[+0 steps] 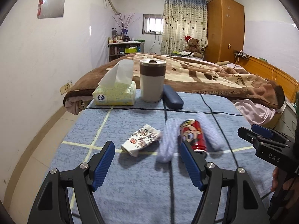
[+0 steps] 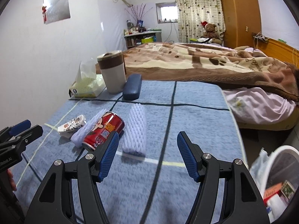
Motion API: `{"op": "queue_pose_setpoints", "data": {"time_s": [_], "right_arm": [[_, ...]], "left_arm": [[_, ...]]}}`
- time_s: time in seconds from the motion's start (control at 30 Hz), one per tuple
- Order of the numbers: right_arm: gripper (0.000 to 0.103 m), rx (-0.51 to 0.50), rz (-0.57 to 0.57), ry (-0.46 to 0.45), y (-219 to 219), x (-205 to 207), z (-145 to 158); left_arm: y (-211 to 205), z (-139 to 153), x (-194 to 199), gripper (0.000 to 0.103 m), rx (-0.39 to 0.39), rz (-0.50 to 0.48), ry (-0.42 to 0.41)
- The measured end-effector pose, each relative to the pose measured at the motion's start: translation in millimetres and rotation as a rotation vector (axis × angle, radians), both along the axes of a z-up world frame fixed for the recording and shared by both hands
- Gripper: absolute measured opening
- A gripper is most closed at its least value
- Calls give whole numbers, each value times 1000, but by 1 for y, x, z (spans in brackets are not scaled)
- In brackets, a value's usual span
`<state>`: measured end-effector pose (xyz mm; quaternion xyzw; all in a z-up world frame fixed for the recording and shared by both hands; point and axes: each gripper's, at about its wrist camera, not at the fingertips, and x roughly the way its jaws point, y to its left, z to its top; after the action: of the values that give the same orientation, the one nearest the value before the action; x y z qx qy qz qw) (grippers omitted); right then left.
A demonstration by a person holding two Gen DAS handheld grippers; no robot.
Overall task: Collect trash
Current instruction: 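Grasp the printed paper cup with the left tool while the right tool grasps the foam sleeve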
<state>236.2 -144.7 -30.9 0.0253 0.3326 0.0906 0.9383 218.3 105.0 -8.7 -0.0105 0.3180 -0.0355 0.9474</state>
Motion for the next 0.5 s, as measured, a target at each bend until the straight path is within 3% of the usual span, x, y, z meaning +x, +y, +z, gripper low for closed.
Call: {"op": "queue_pose_setpoints", "data": {"time_s": [0.1,0.23,0.5], "right_arm": [[66,6,-2,32,3,11,-7],[66,-11,3,63,9,21,-15],[66,-27,-1,116,15,35,-24]], "left_arm": [[13,-10,16,72,-34,-4,34],[21,-19,29,72,22,-2,44],[26,-32,52,72,-8,-87,94]]}}
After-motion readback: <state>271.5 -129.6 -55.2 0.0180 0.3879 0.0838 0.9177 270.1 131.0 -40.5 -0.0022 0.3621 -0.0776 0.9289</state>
